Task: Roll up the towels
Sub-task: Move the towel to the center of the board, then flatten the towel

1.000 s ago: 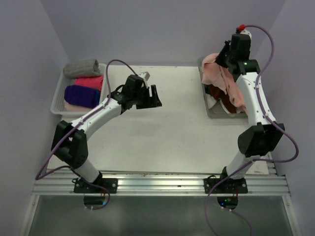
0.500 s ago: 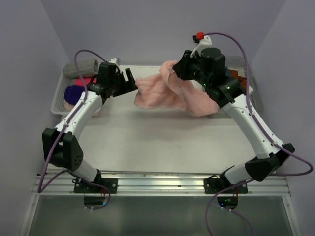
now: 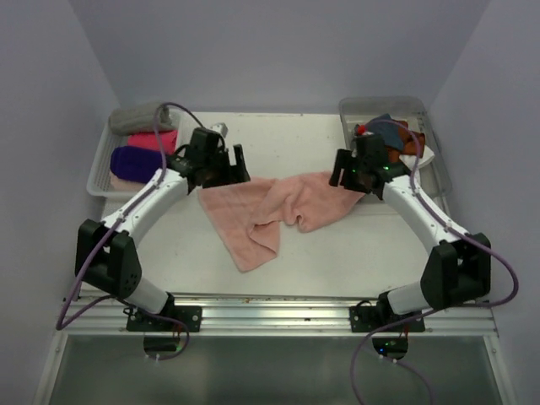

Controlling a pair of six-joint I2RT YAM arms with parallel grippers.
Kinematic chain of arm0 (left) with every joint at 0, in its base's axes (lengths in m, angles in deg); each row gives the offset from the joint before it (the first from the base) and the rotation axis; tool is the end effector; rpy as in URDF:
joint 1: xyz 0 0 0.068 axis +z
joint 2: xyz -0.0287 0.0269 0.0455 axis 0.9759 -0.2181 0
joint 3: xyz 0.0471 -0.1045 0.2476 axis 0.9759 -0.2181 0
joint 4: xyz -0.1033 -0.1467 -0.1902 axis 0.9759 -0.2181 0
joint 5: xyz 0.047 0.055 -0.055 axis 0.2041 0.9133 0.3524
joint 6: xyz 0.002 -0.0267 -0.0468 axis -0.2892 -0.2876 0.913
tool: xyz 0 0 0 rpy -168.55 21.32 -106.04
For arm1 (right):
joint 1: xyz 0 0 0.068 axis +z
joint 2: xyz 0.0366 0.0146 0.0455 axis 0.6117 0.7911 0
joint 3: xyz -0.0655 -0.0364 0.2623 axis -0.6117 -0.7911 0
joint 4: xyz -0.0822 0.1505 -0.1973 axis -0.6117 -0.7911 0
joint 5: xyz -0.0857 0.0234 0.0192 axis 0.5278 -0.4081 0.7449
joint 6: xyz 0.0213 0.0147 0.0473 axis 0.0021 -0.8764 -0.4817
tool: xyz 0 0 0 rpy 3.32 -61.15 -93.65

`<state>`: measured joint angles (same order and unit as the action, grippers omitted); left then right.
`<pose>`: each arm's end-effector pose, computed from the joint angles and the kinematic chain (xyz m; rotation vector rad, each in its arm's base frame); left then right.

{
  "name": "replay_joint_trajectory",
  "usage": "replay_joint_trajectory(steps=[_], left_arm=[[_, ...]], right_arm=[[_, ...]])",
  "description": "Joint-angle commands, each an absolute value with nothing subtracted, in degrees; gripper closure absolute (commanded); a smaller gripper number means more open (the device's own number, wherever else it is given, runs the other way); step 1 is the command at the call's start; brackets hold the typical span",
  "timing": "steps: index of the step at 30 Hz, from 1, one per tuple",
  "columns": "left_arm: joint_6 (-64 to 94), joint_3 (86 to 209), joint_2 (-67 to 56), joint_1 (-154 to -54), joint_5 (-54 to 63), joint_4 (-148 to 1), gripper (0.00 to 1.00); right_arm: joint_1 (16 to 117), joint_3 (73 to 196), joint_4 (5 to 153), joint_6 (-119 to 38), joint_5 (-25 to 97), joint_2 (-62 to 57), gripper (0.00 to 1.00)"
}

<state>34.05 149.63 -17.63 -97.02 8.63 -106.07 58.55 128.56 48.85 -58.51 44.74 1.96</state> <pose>0.3188 -0.1162 0.3060 -0.1955 2.3775 -0.5132 0.3059 0.1158 0.2888 0.0933 2.4089 0.3561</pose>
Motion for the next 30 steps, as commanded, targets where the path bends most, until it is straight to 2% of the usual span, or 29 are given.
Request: replay_joint_trajectory(steps=[1,4,7,10,11,12,13,14,16,17,20,21,25,30], left_arm=[[36.6,141.1,-19.4,-103.6,5.9,-104.6,0.08],[39.8,135.2,-22.7,-108.3,6.7,-102.1,0.11],[41.4,130.9,-24.5,-110.4,9.6,-100.0,0.19],[42.4,131.1,-26.4,-110.5,14.2,-101.1,0.41],[42.2,132.4,-26.9,-110.4,15.2,-101.9,0.57],[42.1,133.1,-27.3,-110.4,17.4,-102.8,0.66],[41.4,133.7,-27.4,-110.3,18.1,-104.3,0.75],[41.1,134.6,-27.3,-110.0,18.8,-104.9,0.99],[40.1,134.8,-26.3,-108.1,19.5,-105.7,1.00],[39.9,134.7,-25.7,-105.7,19.5,-105.9,1.00],[38.6,134.2,-21.8,-101.5,20.4,-106.6,1.00],[38.3,134.1,-19.8,-99.1,21.5,-106.8,1.00],[38.3,134.4,-16.0,-95.2,25.4,-110.2,1.00],[40.4,133.9,-13.7,-93.0,29.0,-111.8,1.00]], right_arm=[[52.0,121.2,48.4,-60.2,45.7,-6.0,0.32],[51.8,116.7,48.9,-62.3,44.0,-5.3,0.30],[52.2,114.5,52.2,-64.7,42.1,-1.3,0.23],[55.2,116.7,54.1,-64.8,45.5,4.0,0.21],[56.4,117.7,53.8,-64.7,47.5,5.3,0.21],[57.5,119.0,53.7,-64.6,50.0,6.5,0.22],[59.0,119.3,53.7,-65.3,50.3,8.3,0.26],[59.4,119.3,55.1,-65.5,50.0,9.1,0.31],[61.1,118.9,56.6,-66.0,49.3,11.2,0.44],[61.7,119.1,57.0,-65.9,49.2,11.9,0.61],[64.0,118.4,57.0,-65.7,48.5,12.2,0.88],[64.8,116.7,57.3,-65.8,48.0,11.5,1.00],[69.2,109.9,59.5,-66.7,42.5,6.4,1.00],[76.7,104.2,57.1,-67.2,44.7,-2.4,1.00]])
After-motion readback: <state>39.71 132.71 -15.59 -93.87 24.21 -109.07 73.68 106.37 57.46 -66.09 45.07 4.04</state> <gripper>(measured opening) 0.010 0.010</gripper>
